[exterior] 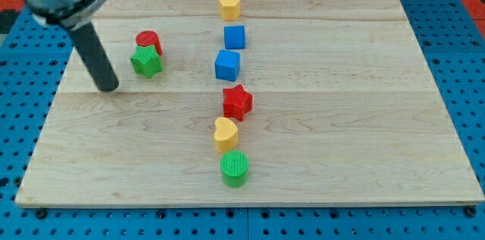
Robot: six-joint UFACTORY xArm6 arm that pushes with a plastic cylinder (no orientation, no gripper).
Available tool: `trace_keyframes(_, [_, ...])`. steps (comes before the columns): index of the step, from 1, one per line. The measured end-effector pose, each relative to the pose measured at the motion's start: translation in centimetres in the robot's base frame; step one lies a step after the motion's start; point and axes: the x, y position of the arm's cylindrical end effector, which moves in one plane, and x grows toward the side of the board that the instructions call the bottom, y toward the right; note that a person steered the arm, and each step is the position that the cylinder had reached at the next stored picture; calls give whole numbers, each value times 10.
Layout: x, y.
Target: Place the green star between the blue blocks
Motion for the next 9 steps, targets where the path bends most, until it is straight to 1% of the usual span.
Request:
trace_keyframes(1, [-17,50])
trace_keyframes(2, [-33,81])
trace_keyframes(3, [-57,41])
trace_keyframes(4, [-68,12])
trace_keyframes(5, [-75,-47])
trace_keyframes(6, [-94,-6])
trace_keyframes(7, [-99,37])
trace_keyframes(9, [-79,90])
